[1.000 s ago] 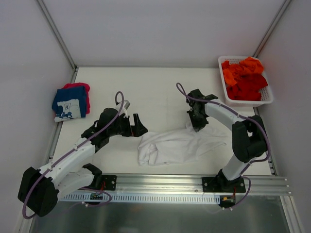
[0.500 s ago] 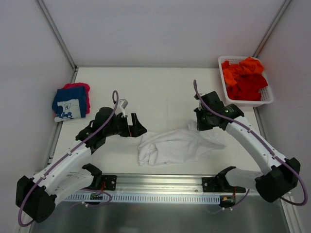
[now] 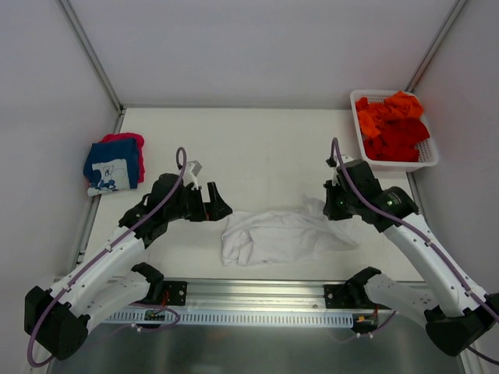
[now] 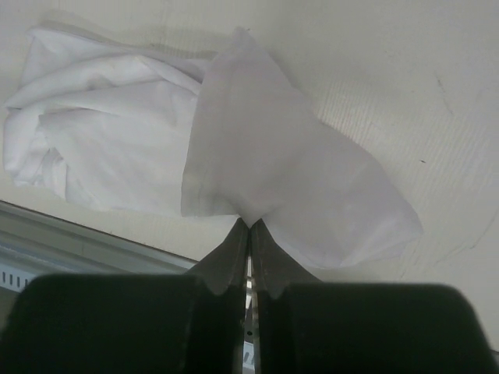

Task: Fold and stack the t-shirts
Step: Flatten the tshirt out

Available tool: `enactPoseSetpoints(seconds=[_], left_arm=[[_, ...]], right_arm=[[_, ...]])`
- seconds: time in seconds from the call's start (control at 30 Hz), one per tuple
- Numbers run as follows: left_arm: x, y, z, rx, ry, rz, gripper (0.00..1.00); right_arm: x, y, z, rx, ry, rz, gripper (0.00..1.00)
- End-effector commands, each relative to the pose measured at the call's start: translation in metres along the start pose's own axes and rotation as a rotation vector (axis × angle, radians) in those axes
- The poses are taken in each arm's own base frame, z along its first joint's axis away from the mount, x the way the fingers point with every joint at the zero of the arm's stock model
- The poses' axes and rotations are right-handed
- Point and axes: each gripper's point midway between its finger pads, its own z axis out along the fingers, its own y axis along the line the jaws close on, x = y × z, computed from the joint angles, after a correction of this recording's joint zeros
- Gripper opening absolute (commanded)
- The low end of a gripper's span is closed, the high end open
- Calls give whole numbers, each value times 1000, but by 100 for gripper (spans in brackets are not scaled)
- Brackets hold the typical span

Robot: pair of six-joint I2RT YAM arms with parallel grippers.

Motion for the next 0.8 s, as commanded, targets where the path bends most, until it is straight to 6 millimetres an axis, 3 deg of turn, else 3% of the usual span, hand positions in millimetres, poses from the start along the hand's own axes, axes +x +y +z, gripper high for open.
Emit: enactPoseSetpoints(seconds=[0.0,0.2,0.3,0.33,0.43,0.47,0.53,0.57,0.67,0.77], left_arm=[[-10,-3,-10,-15,-54,7,99],[-25,-5,-13,-32,-95,42,99],[-25,11,0,-115,-79,27,99],[-25,17,5,-144,-75,33,99],[-28,35,24,-231,-48,50,99],[-30,36,29,-235,-47,50,99],[-25,41,45,-239,-17,42,99],[-26,41,51,-231,-19,40,99],[-28,37,74,-196,0,29,99],[-30,29,94,-161,44,24,99]], right_arm=[[-39,-8,-21,82,-87,-14,3],[-92,11,-59,3,-268,-1,3],[-107,17,-92,-37,-337,-33,4],[-114,18,-112,-55,-392,-31,4],[-115,14,-141,-61,-465,-29,5],[-117,12,-163,-71,-522,-25,6],[-112,9,-182,-77,-546,-28,6],[-115,9,-203,-90,-597,-27,7],[-110,8,-231,-109,-625,-37,8],[-102,11,-241,-146,-632,-41,9]])
